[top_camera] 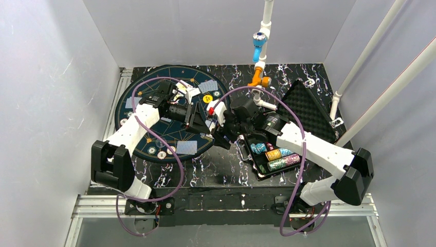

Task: Distribute texas hold em gaming equipment

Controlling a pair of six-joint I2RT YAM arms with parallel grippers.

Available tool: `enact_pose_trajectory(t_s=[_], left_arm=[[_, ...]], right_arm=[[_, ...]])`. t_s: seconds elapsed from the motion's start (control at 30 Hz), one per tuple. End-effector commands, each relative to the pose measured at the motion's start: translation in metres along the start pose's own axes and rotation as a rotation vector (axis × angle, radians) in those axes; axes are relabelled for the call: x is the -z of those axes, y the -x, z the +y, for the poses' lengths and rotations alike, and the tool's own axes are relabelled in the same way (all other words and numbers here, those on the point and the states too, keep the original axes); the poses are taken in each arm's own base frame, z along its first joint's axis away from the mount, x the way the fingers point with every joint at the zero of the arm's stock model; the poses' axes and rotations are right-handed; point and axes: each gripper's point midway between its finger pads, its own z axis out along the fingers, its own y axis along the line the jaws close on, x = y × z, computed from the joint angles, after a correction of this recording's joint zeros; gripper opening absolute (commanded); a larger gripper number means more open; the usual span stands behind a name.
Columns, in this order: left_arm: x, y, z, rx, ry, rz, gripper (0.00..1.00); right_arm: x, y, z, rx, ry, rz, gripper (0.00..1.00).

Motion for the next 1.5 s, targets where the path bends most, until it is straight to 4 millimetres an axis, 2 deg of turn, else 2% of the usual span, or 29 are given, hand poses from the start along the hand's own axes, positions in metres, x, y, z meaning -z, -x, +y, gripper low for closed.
enact_pose_trajectory(t_s=[0.0,0.17,0.3,0.43,0.53,0.63,0.8,0.87,1.0,1.1,1.27,1.33,1.47], left_arm=[[0.017,0.002,0.019,0.093,0.035,-0.038,0.49],[0.026,0.008,0.023,0.079,0.065,-0.069,0.45],[0.034,0.013,0.005,0.02,0.032,-0.097,0.44],[0.041,0.017,-0.014,-0.018,-0.027,-0.142,0.54],[0.041,0.017,-0.022,-0.018,-0.072,-0.161,0.63],[0.038,0.017,-0.022,0.023,-0.102,-0.173,0.64],[0.021,0.009,-0.006,0.059,-0.046,-0.151,0.61],[0.017,0.006,0.0,0.073,-0.028,-0.144,0.58],[0.019,0.0,0.003,0.061,0.007,-0.142,0.39],[0.026,0.001,0.006,0.083,0.028,-0.158,0.2],[0.044,0.011,0.005,0.106,0.002,-0.21,0.01],[0.053,0.015,0.011,0.112,0.024,-0.231,0.0],[0.083,0.023,0.039,0.114,0.134,-0.264,0.0]], right_arm=[[0.014,0.043,-0.001,0.052,-0.006,-0.133,0.01],[0.015,0.041,-0.001,0.05,-0.006,-0.127,0.01],[0.015,0.039,-0.004,0.049,-0.022,-0.118,0.01],[0.013,0.036,-0.006,0.049,-0.032,-0.107,0.01],[0.012,0.034,-0.007,0.05,-0.033,-0.102,0.01],[0.011,0.035,-0.007,0.05,-0.034,-0.102,0.01],[0.01,0.038,-0.007,0.045,-0.031,-0.11,0.01],[0.011,0.039,-0.007,0.044,-0.031,-0.111,0.01],[0.012,0.038,-0.006,0.042,-0.03,-0.109,0.01],[0.012,0.035,-0.006,0.04,-0.034,-0.103,0.01],[0.012,0.028,-0.009,0.04,-0.05,-0.09,0.01],[0.012,0.026,-0.009,0.041,-0.052,-0.088,0.01],[0.013,0.022,-0.01,0.045,-0.063,-0.084,0.01]])
